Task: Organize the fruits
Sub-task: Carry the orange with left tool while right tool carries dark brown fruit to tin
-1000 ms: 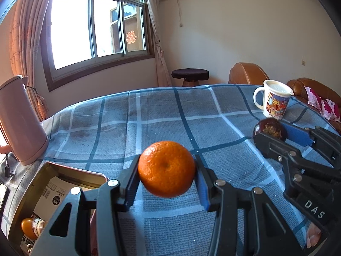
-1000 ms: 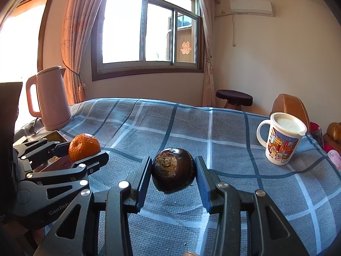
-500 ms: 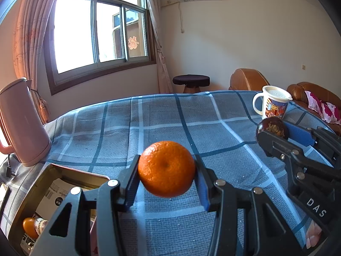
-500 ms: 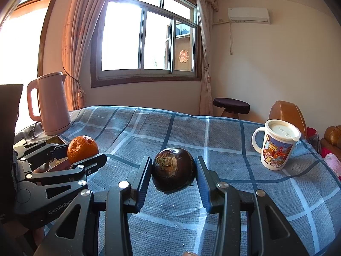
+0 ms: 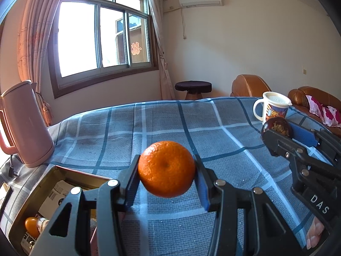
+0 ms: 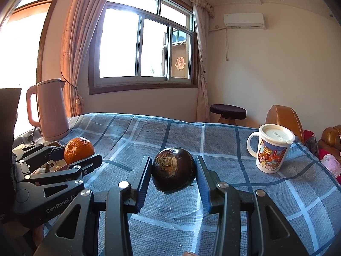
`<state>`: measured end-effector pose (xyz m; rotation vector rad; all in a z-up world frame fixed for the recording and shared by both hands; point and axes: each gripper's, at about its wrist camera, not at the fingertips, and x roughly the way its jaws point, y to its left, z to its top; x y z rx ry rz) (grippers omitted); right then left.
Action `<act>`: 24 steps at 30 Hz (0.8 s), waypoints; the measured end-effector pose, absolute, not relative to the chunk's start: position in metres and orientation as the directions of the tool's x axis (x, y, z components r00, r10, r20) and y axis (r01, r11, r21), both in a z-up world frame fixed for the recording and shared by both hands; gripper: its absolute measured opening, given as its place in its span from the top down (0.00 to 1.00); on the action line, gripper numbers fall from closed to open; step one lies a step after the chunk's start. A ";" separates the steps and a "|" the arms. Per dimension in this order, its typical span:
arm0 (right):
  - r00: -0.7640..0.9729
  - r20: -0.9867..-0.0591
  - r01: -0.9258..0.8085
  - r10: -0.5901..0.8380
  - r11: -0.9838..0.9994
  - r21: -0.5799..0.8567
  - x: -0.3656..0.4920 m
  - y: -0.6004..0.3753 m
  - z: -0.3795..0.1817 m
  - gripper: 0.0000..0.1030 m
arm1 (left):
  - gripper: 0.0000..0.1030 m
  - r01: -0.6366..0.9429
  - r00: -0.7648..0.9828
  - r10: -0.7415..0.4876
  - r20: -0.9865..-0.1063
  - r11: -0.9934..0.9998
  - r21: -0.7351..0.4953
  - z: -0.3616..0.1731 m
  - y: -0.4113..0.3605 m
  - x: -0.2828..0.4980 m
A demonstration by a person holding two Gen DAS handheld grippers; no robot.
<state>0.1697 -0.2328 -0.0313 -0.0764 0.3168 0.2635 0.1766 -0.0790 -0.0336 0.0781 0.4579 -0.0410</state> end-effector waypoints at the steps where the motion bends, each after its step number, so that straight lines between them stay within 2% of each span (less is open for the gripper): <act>1: 0.917 -0.314 -0.268 0.245 0.963 -0.032 0.169 -0.233 -0.031 0.58 | 0.53 0.056 0.898 -0.023 -0.440 0.996 0.064 -0.033 -0.079 0.176; 24: 0.928 -0.278 -0.263 0.248 0.965 -0.017 0.149 -0.235 -0.028 0.58 | 0.53 0.060 0.914 -0.038 -0.404 0.997 0.042 -0.030 -0.074 0.154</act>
